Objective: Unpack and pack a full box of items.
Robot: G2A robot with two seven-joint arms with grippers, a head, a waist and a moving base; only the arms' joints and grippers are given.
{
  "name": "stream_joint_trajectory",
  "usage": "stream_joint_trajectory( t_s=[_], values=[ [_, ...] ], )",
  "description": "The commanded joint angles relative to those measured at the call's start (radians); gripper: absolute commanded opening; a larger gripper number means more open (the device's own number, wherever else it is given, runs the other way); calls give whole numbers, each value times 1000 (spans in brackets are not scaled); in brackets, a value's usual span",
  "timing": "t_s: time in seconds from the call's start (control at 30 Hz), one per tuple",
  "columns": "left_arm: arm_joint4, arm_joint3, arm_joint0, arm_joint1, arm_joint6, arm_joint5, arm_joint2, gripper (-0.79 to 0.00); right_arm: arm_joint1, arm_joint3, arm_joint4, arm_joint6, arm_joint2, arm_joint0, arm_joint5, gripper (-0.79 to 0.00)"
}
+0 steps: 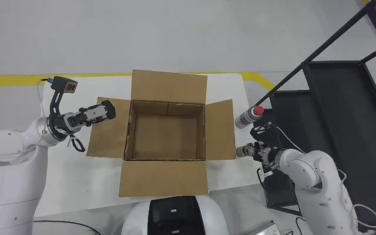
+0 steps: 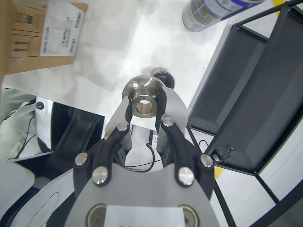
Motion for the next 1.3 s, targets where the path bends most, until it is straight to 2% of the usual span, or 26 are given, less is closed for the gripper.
stream_joint_trajectory(
  t_s=[0.0, 0.4, 0.6, 0.9, 1.27],
  values=[
    [0, 0, 0, 0, 0, 0, 0, 0, 0, 20, -11, -20, -20, -16, -6, -785],
    [0, 0, 0, 0, 0, 0, 0, 0, 3, 98, -49, -90, -102, -81, -19, -785],
    [0, 0, 0, 0, 0, 0, 0, 0, 4, 188, -106, -132, -138, -54, 11, -785],
    [0, 0, 0, 0, 0, 0, 0, 0, 4, 222, -179, -165, -213, -35, 19, -785],
    [0, 0, 0, 0, 0, 0, 0, 0, -5, 319, -165, -185, -288, 56, 91, -785]
  ],
)
